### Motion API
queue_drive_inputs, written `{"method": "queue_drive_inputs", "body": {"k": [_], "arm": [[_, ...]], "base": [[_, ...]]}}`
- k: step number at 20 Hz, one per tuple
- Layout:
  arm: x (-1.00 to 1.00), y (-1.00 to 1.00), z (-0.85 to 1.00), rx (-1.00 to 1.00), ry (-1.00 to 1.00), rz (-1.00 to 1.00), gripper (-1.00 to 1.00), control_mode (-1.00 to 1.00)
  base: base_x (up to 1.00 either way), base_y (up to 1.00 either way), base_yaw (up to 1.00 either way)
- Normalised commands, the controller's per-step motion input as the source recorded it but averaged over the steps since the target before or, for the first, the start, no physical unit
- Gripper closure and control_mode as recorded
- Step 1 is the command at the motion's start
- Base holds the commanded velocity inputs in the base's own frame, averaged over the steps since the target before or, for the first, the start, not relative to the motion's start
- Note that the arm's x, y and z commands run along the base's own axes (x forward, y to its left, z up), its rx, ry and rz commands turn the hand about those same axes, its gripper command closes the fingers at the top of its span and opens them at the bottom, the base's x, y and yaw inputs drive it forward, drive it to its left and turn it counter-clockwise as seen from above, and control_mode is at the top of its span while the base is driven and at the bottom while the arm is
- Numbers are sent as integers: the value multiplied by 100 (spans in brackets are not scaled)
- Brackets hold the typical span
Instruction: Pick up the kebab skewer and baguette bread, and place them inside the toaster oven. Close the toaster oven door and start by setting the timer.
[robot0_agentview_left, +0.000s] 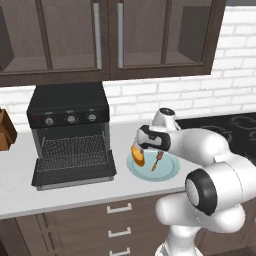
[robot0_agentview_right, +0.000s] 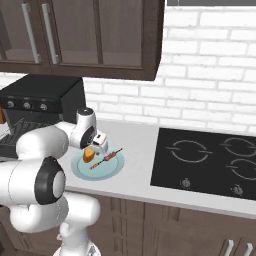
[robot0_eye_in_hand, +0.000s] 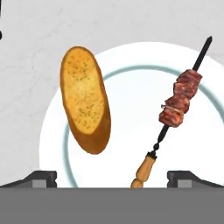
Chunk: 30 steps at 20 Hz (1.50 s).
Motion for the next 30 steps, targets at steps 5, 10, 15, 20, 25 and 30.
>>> {"method": "queue_drive_inputs", "body": {"k": [5,10,15,20,25,30], "arm": [[4,14,-9,0,2,3,-100,-100],[0,21,-23,0,0,2,-100,-100],[0,16,-18,0,0,2,-100,-100],[6,-2,-4,0,0,7,-100,-100],[29,0,-6,0,0,3,-100,-100],[36,0,-18,0,0,0,-100,-100]], "base": [[0,0,0],[0,0,0],[0,0,0],[0,0,0],[0,0,0],[0,0,0]]}}
